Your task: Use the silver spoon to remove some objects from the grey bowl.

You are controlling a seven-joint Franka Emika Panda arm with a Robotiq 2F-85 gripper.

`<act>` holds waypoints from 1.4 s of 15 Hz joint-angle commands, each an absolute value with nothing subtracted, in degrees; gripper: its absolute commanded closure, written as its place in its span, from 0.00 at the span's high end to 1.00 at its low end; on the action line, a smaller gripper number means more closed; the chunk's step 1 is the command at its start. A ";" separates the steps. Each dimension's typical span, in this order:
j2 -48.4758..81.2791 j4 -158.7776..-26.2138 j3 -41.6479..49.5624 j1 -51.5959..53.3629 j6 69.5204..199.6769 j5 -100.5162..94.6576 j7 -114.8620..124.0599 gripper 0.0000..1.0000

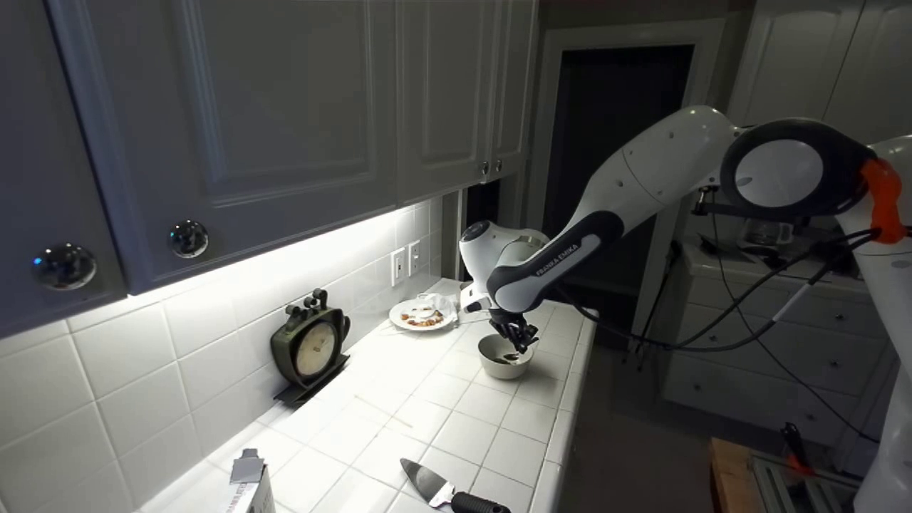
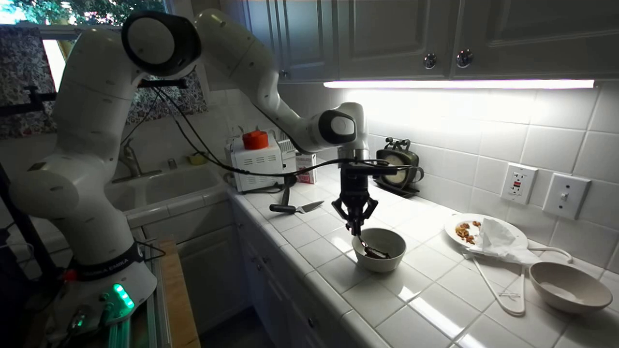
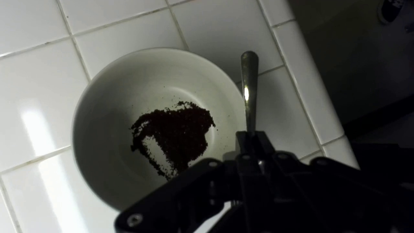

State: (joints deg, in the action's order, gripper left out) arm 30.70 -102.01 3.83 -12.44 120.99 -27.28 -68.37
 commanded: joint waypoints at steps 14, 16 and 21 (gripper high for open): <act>31.38 -112.54 2.61 -5.68 131.01 -27.95 -60.48 0.02; 32.47 -112.34 2.02 -5.97 133.47 -27.13 -61.95 0.02; 34.19 -112.60 1.49 -6.29 138.61 -26.60 -64.19 0.02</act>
